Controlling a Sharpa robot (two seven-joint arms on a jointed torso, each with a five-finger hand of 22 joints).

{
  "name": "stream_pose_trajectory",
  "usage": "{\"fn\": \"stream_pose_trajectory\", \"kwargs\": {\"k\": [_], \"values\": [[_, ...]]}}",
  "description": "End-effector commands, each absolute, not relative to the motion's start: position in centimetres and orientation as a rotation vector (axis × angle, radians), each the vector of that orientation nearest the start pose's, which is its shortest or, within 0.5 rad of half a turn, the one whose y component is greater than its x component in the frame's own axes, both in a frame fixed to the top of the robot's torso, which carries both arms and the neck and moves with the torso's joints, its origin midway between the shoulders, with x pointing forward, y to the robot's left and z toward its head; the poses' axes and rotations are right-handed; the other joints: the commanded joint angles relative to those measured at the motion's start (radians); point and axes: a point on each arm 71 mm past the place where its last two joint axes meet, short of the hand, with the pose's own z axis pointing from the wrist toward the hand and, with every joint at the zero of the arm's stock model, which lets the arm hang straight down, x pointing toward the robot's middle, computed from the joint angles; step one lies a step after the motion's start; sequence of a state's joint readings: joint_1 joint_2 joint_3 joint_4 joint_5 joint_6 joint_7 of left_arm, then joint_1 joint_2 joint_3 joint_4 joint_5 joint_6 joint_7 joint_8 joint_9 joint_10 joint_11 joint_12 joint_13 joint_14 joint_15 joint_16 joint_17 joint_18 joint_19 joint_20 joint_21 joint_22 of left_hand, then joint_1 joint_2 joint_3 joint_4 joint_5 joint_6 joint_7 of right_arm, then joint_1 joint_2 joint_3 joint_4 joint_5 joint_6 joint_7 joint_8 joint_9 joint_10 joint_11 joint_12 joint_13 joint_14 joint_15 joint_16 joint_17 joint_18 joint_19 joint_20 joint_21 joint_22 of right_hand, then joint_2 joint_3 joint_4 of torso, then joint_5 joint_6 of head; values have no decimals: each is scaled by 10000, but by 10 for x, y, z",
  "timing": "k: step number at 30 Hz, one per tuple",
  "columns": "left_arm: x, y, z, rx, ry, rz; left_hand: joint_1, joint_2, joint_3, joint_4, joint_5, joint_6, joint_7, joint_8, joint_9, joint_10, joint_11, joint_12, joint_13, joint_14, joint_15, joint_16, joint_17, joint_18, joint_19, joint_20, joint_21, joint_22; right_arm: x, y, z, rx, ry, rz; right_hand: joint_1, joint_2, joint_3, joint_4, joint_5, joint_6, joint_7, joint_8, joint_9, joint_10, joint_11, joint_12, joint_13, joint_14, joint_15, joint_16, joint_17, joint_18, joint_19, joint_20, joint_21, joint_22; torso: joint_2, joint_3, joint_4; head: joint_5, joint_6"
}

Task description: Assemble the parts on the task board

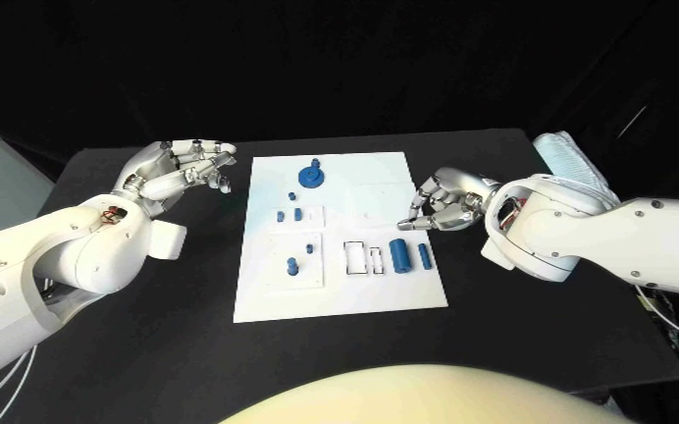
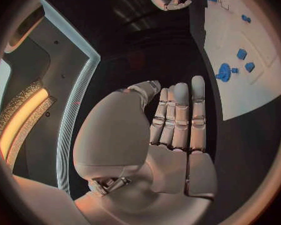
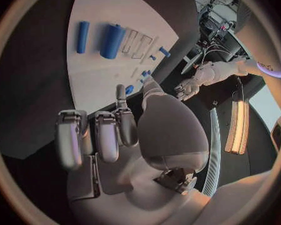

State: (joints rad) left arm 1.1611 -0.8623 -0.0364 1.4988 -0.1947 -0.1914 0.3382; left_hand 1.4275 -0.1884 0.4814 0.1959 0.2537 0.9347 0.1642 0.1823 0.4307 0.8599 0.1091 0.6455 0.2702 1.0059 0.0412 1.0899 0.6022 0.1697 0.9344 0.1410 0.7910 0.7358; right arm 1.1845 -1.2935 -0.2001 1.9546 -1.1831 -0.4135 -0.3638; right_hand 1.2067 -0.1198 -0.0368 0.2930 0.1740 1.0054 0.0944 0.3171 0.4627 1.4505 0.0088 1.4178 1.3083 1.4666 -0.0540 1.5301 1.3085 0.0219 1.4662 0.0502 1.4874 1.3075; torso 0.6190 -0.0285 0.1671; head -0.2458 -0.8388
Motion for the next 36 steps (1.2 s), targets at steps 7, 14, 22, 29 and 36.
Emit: {"fn": "stream_pose_trajectory", "kwargs": {"k": [7, 14, 22, 29, 36], "values": [[481, 212, -197, -9314, 15822, -15575, -2, 86, -52, 9, 5, 6, 12, -4, -1, 64, -9, -64, -9, -41, 30, -58, 12, 134, 65, 14, -43, -16, 357, -290, -236, 3336, 20118, 3575, -259, 10, -437, 4, -112, 23, -76, 100, -8, 109, 5, 62, 777, 900, -53, 116, 1891, -119, 960, -85, 272, 2501, 12, -15, 18, 8, -62], [480, 212, -197, -9315, 15821, -15586, -4, 84, -62, 16, 8, -1, 13, -8, -3, 61, -8, -67, -14, -40, 31, -60, 14, 134, 66, 15, -49, -18, 355, -286, -246, 2851, 20348, 2980, -382, 17, -670, 14, -198, 46, -88, 148, -8, 133, -4, 69, 835, 924, -58, 170, 2022, -145, 982, -87, 423, 2536, 20, -17, 34, -8, -92], [481, 214, -197, -9331, 15819, -15553, -4, 84, -62, 16, 8, -1, 13, -8, -3, 61, -8, -67, -14, -40, 31, -60, 14, 134, 66, 15, -49, -18, 352, -283, -254, 2365, 20551, 2502, -547, 34, -867, 24, -236, 118, -115, 232, 5, 153, -23, 67, 883, 944, -69, 213, 2127, -171, 1004, -90, 568, 2570, 8, -11, 21, 11, -125], [481, 215, -197, -9347, 15836, -15527, -4, 84, -62, 16, 8, -1, 13, -8, -3, 61, -8, -67, -14, -40, 31, -60, 14, 134, 66, 15, -49, -18, 352, -274, -260, 2161, 20673, 2475, -608, 52, -910, 24, -238, 142, -125, 260, 10, 164, -32, 71, 902, 947, -75, 221, 2148, -179, 1010, -94, 612, 2580, 21, -10, 21, 45, -140], [481, 216, -198, -9370, 15854, -15488, -6, 82, -76, 28, 12, -13, 16, -16, -7, 58, -6, -72, -21, -39, 33, -63, 18, 134, 70, 16, -58, -23, 353, -268, -265, 2243, 20620, 2513, -818, 0, -1037, 34, -256, 144, -136, 300, 9, 173, -42, 57, 926, 947, -85, 224, 2153, -180, 1011, -101, 621, 2582, 23, -17, 22, 74, -160]]}}
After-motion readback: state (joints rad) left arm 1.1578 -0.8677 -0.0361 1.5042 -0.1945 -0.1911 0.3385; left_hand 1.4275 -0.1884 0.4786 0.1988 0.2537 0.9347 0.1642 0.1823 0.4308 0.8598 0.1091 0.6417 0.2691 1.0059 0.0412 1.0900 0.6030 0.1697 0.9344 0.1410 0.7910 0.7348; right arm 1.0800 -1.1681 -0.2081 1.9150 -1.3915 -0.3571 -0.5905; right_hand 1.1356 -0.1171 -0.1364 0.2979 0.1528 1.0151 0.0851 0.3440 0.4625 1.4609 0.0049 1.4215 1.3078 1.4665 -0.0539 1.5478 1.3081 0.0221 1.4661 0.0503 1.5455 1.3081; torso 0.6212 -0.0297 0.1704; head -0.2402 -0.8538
